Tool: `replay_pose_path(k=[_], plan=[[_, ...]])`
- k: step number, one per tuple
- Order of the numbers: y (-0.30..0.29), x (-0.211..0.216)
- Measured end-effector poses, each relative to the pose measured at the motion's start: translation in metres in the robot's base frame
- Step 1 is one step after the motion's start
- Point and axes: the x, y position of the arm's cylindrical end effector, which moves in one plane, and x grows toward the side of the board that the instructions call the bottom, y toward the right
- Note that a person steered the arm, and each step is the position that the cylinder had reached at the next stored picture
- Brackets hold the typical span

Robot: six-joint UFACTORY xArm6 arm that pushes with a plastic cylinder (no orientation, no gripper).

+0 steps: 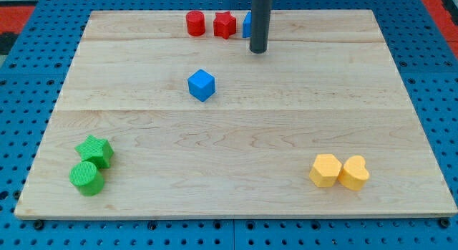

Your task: Push the blue cube vertically below the red star

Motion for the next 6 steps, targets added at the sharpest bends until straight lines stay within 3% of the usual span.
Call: replay_pose_path(k=[1, 2, 3, 4, 6], plan=[[-0.024, 0.118], [-0.115, 0.145], [-0.114, 0.08], [-0.104, 0.051], [-0.049, 0.068]])
